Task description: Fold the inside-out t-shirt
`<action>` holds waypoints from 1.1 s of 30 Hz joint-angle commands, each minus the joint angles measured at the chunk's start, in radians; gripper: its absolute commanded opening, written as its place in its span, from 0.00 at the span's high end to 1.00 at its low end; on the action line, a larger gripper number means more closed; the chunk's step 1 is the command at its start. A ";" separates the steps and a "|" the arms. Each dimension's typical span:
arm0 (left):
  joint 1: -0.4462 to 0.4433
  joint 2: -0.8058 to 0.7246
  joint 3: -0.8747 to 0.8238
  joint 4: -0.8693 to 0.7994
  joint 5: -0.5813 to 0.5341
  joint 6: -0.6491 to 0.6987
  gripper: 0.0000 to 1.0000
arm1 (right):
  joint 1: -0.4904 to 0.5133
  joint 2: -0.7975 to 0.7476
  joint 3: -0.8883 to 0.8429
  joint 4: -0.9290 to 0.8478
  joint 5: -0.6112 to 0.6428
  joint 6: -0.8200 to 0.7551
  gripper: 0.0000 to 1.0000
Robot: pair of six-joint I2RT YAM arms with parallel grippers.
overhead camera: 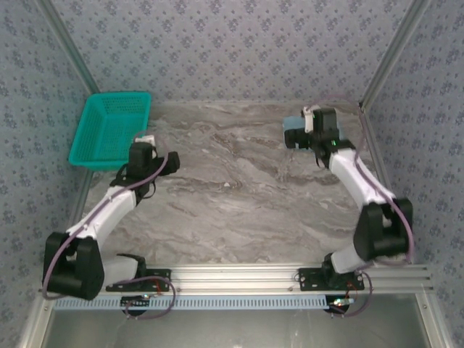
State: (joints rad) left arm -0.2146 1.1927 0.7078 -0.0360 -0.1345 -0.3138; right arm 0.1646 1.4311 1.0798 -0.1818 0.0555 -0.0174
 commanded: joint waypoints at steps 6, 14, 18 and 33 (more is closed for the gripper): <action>0.117 0.001 -0.228 0.376 -0.165 0.180 0.02 | -0.045 -0.152 -0.573 0.562 0.245 0.053 0.00; 0.164 0.228 -0.241 0.650 -0.058 0.306 0.02 | -0.118 0.051 -0.703 0.996 0.179 -0.009 0.00; 0.231 0.360 -0.316 0.927 0.044 0.274 0.02 | -0.180 0.094 -0.743 1.100 0.115 0.060 0.00; 0.231 0.338 -0.297 0.848 0.055 0.277 0.02 | -0.132 0.115 -0.737 1.126 0.146 -0.008 0.00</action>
State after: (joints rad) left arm 0.0177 1.5391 0.4114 0.7670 -0.0959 -0.0486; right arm 0.0399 1.5364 0.3389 0.9207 0.1951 -0.0074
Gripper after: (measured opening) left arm 0.976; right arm 0.999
